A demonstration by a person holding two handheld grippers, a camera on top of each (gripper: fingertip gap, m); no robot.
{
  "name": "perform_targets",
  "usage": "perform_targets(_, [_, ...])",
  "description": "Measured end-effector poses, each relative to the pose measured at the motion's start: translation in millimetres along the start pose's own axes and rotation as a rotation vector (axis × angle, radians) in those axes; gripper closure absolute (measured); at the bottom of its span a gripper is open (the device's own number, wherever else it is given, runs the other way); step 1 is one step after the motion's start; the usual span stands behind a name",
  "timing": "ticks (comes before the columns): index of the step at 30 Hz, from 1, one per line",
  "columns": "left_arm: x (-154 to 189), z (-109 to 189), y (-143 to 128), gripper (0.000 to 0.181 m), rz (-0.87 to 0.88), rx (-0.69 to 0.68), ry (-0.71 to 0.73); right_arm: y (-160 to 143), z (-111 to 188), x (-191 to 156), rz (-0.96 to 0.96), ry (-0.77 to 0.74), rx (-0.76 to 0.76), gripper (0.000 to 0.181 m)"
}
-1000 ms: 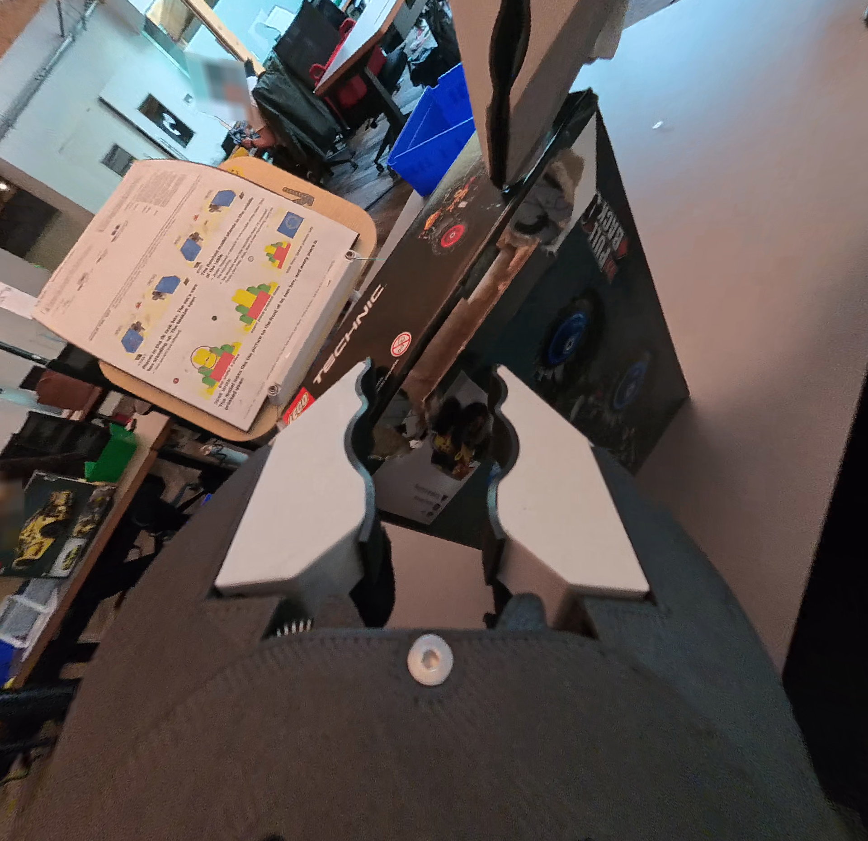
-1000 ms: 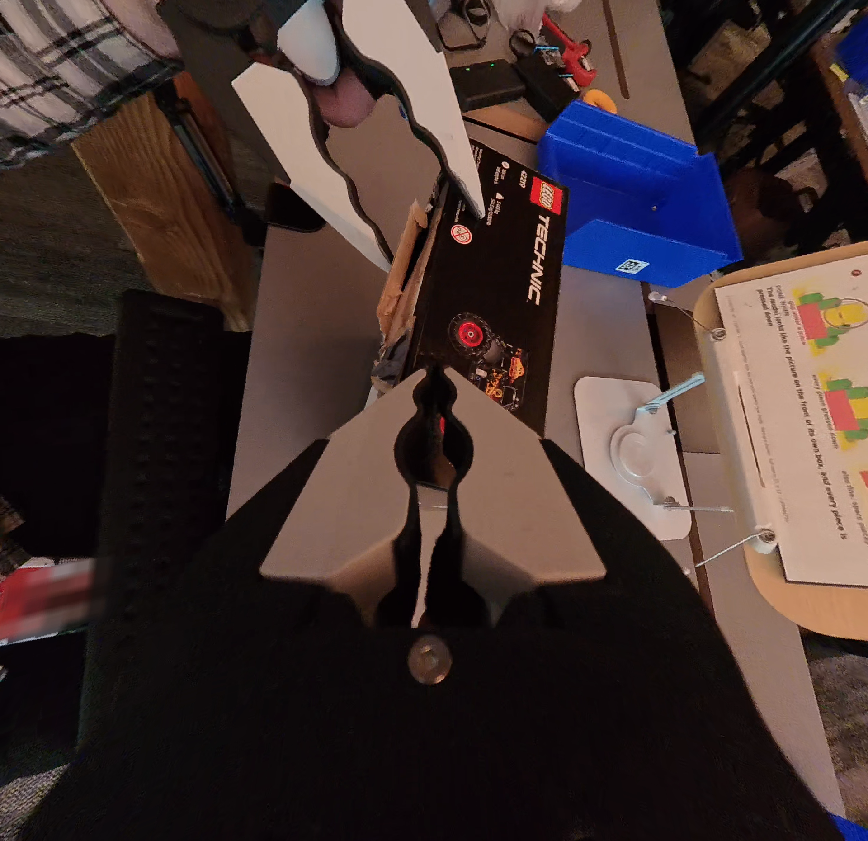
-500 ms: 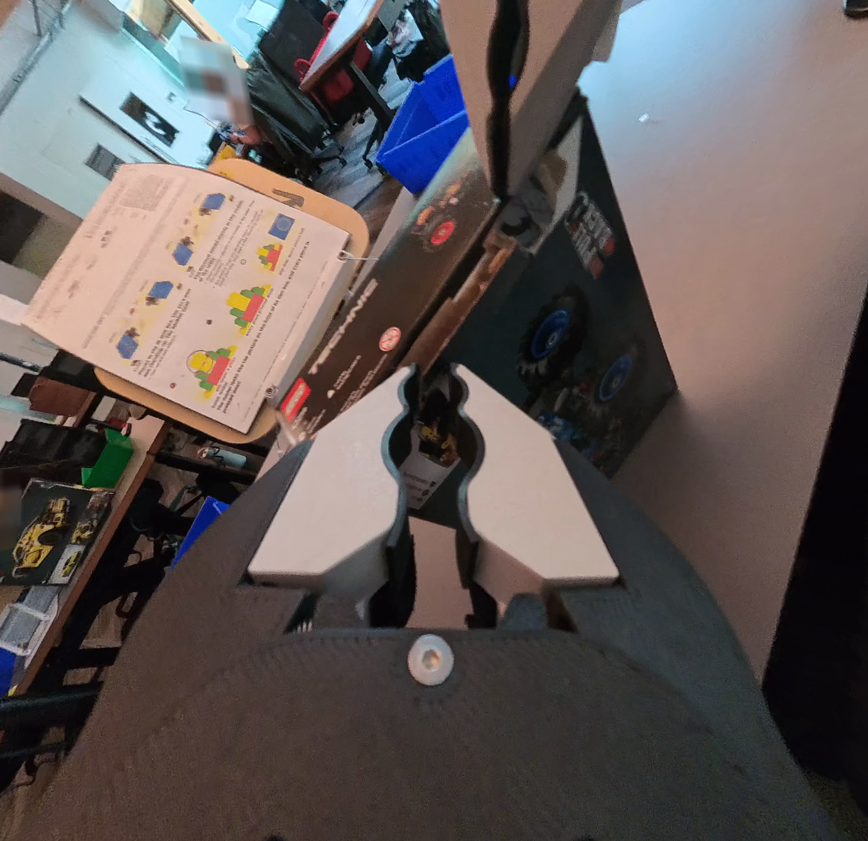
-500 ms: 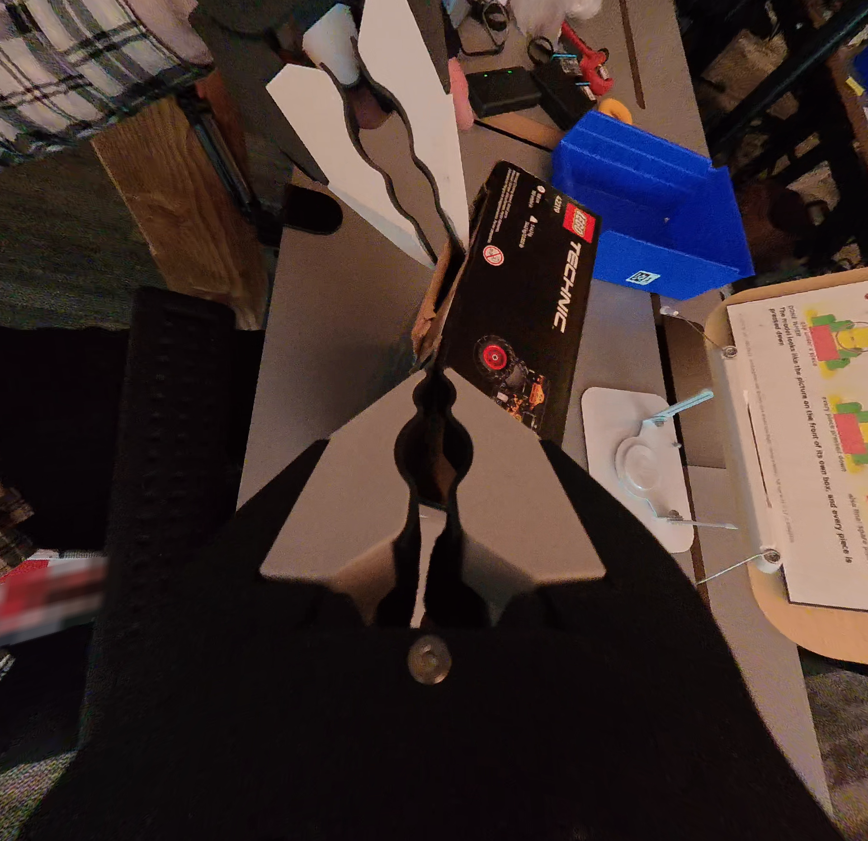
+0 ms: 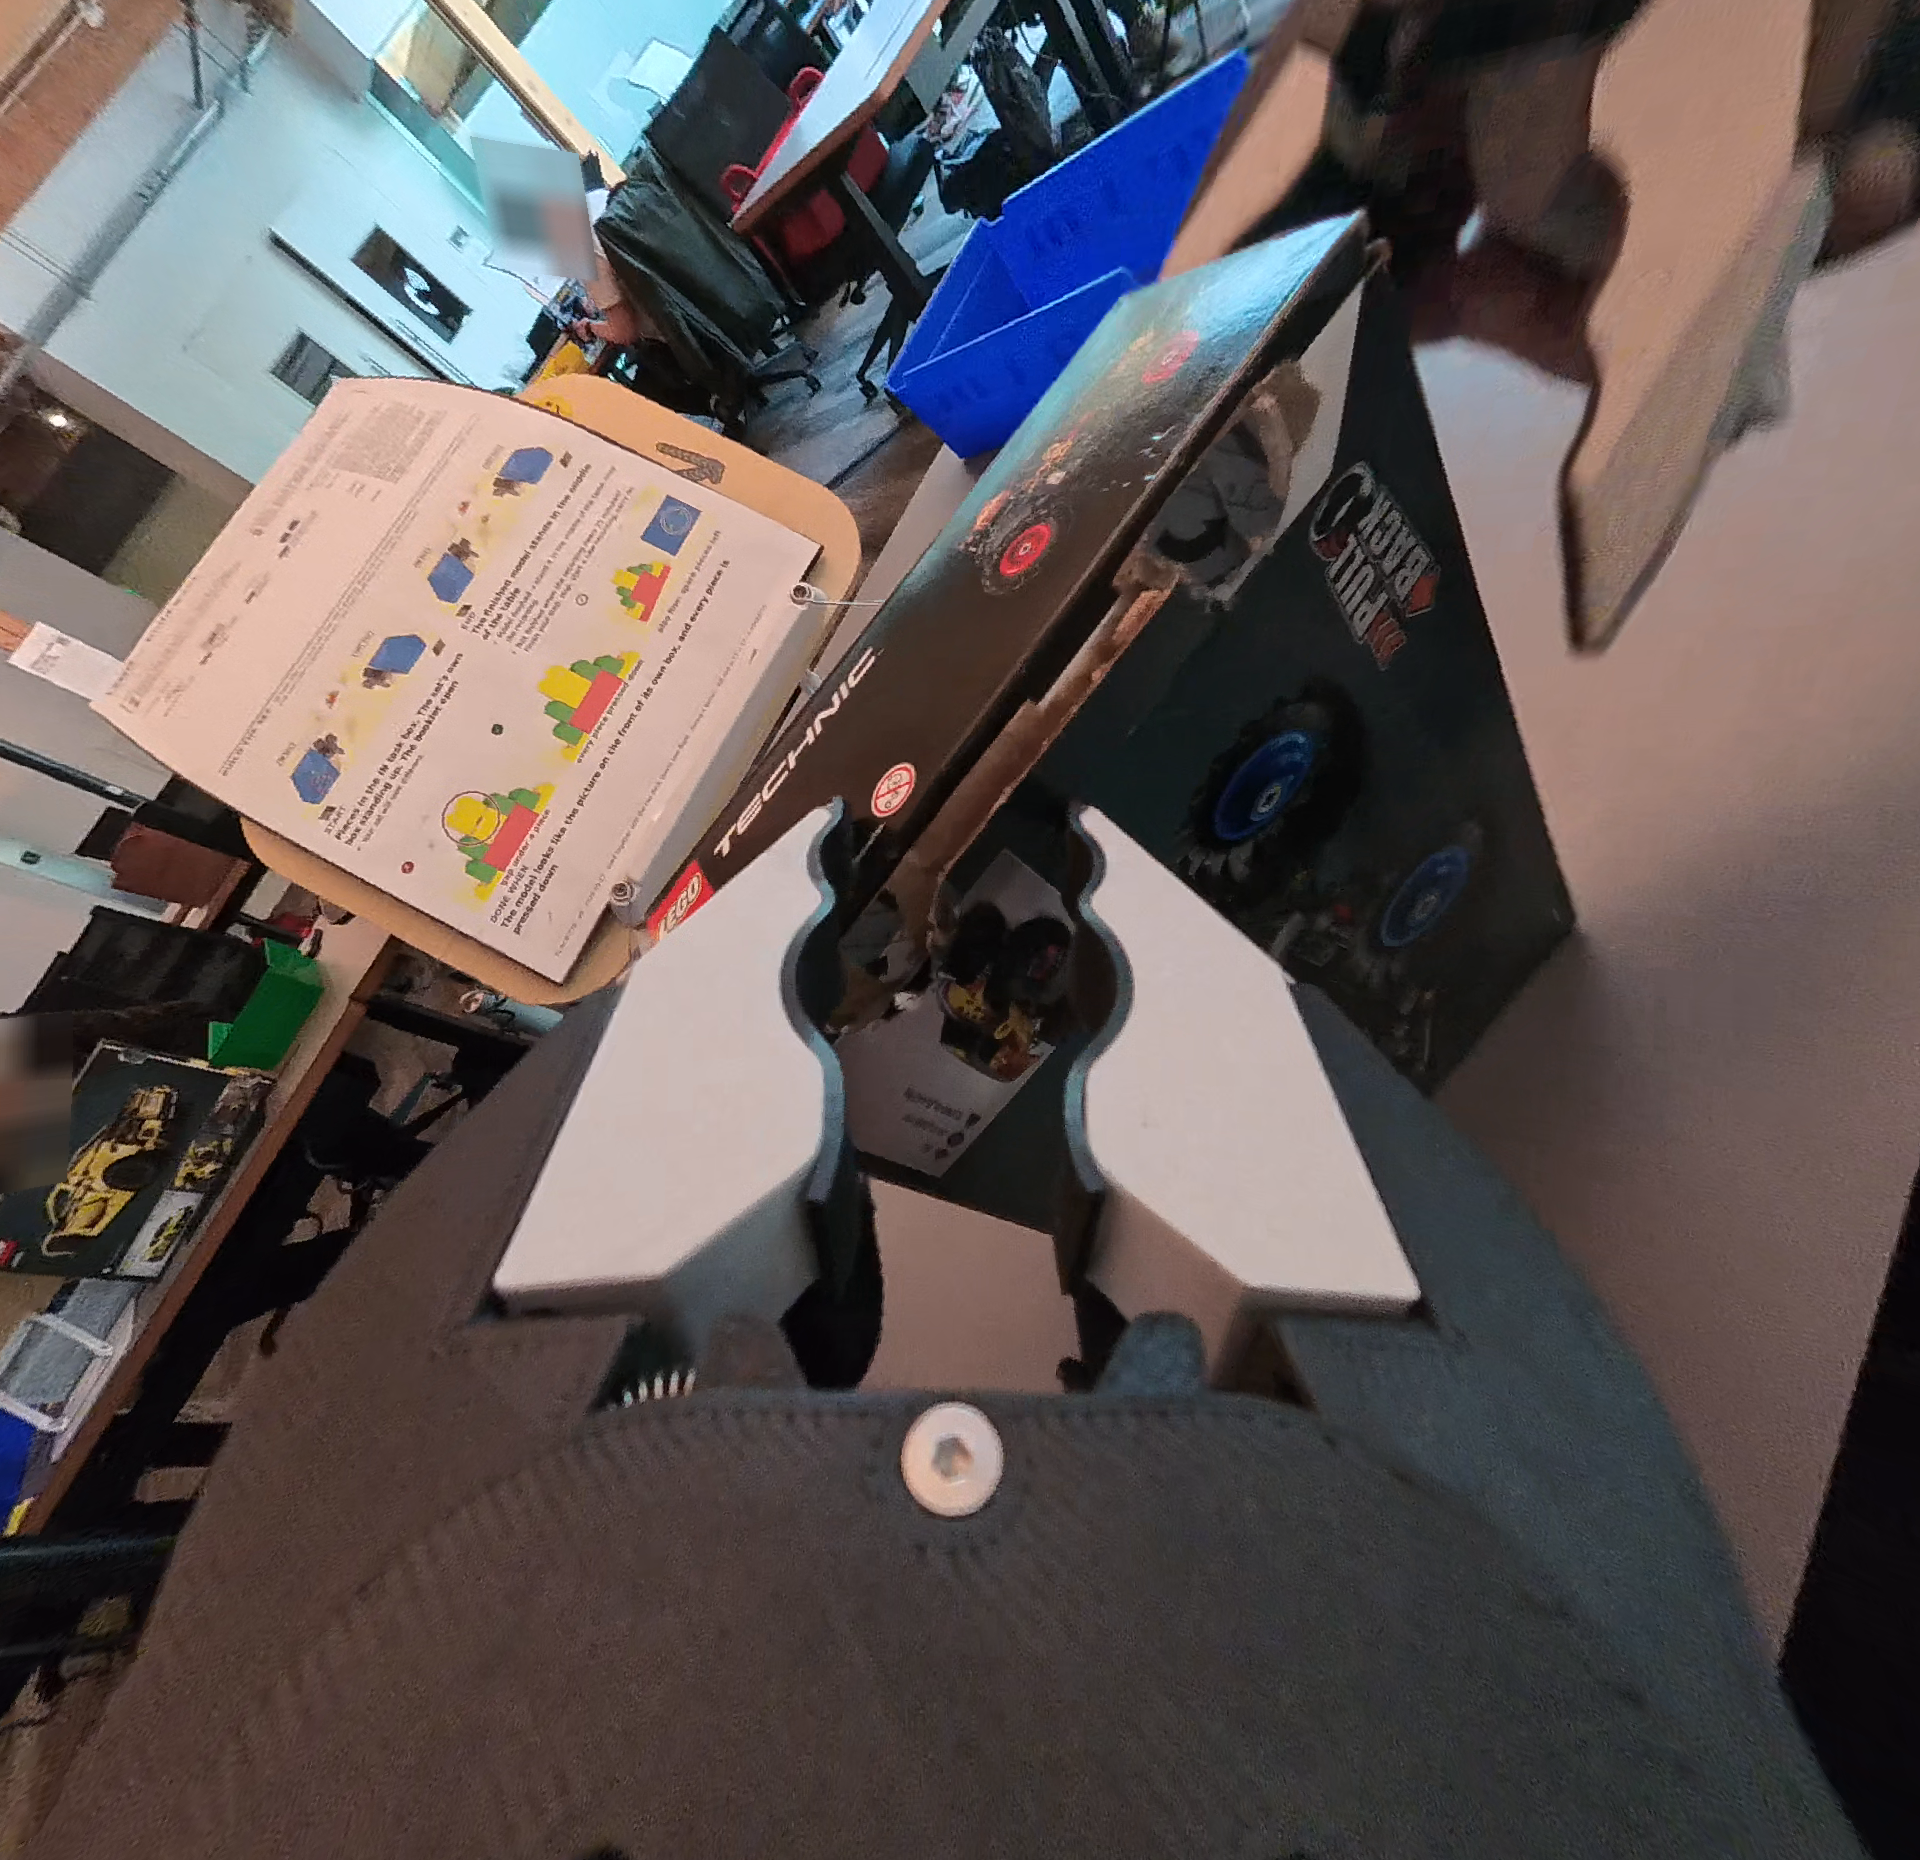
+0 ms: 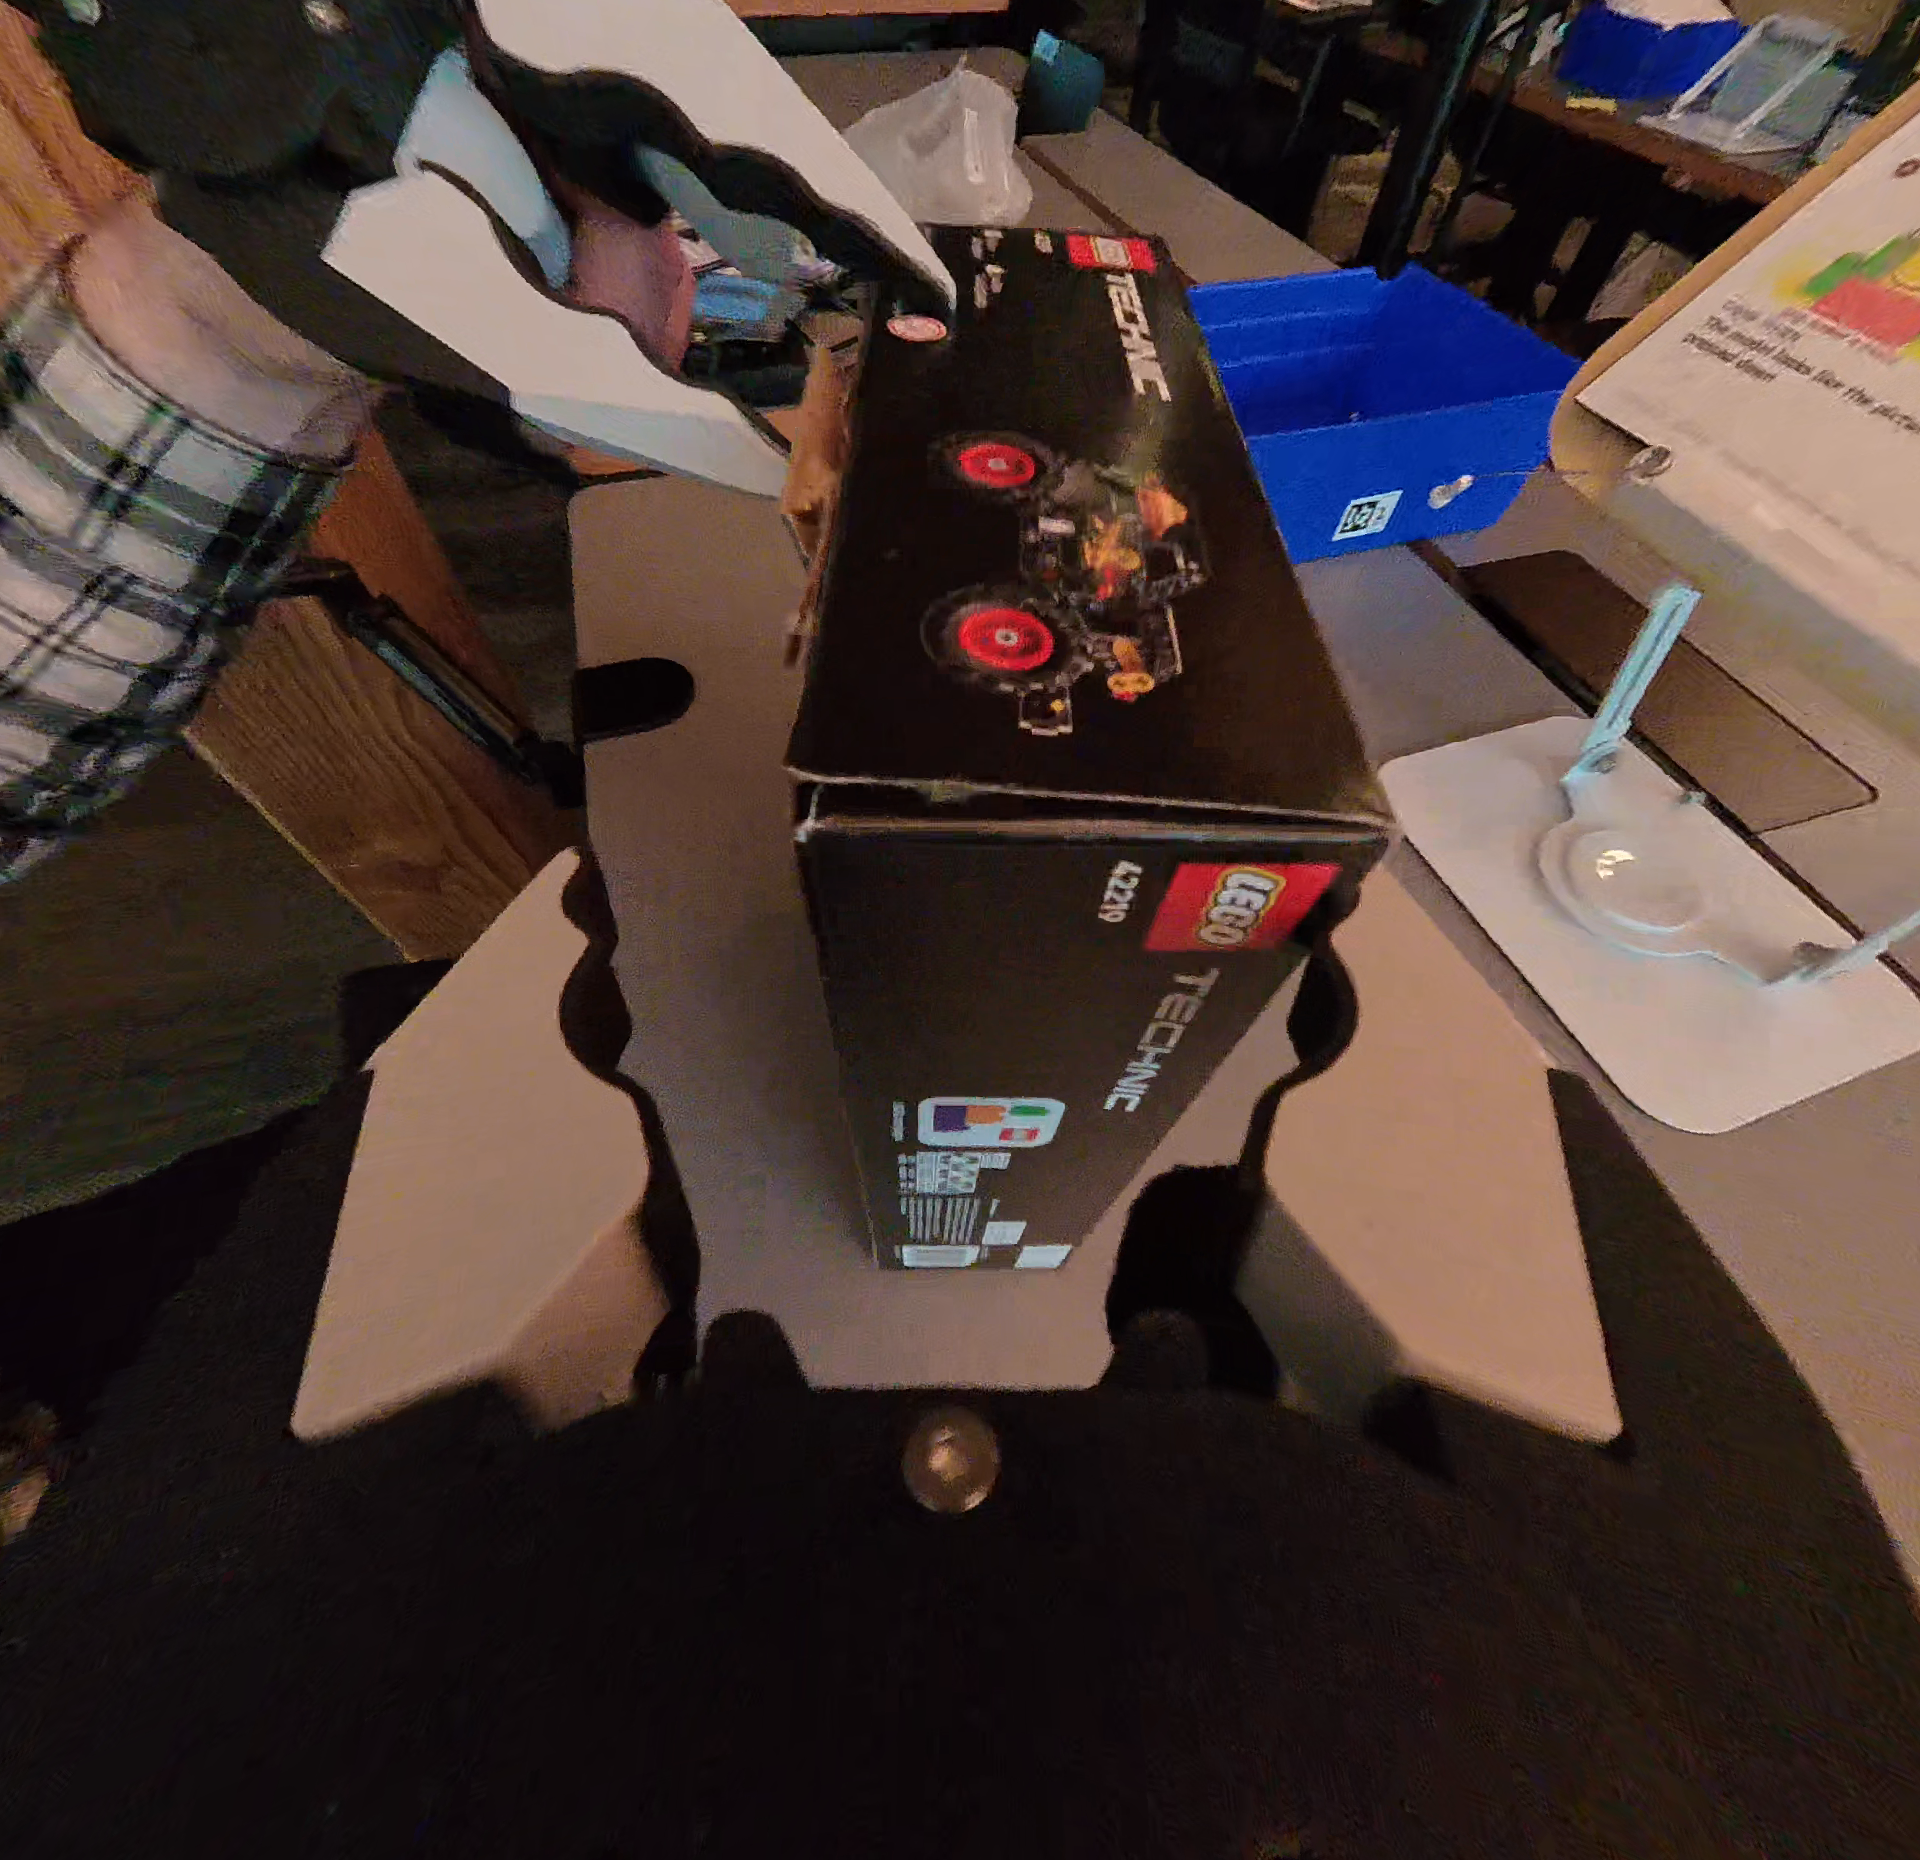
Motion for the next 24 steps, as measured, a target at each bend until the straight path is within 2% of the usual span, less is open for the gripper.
perform_targets(2, [5, 4, -1, 0.144, 0.039, 0.043, 0.005, -12, -14, -1, 0.044, -0.089, 0.029, 0.047])
perform_targets(4, [10, 11, -2, 0.144, 0.058, 0.081, 0.003, -22, -15, 3, 0.093, -0.183, 0.051, 0.076])
perform_targets(6, [13, 17, -1, 0.147, 0.062, 0.096, 0.0, -30, -22, 11, -0.009, -0.124, 0.074, 0.05])
perform_targets(10, [17, 20, 1, 0.15, 0.059, 0.112, -0.004, -47, -40, 12, -0.106, 0.163, 0.11, 0.06])
perform_targets(13, [19, 21, 0, 0.149, 0.063, 0.152, -0.011, -50, -36, 12, -0.068, 0.198, 0.138, 0.072])
perform_targets(19, [35, 25, 1, 0.15, 0.033, 0.262, 0.011, -57, -19, -5, 0.032, 0.038, 0.125, 0.076])
perform_targets(22, [57, 40, -4, 0.153, 0.058, 0.292, 0.012, -60, -6, -29, 0.199, -0.155, 0.088, 0.077])
perform_targets(24, [77, 51, -17, 0.154, 0.102, 0.298, 0.023, -66, -2, -49, 0.34, -0.299, 0.041, 0.075])
Point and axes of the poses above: each gripper's, where its closed fingertips meet, z back along the fingers, y out of its top, x = y × z across the jaws, the point moved 7 cm from there along z, back along the fingers, and after that the axes turned 1 degree about x, right-handed, at the moved point
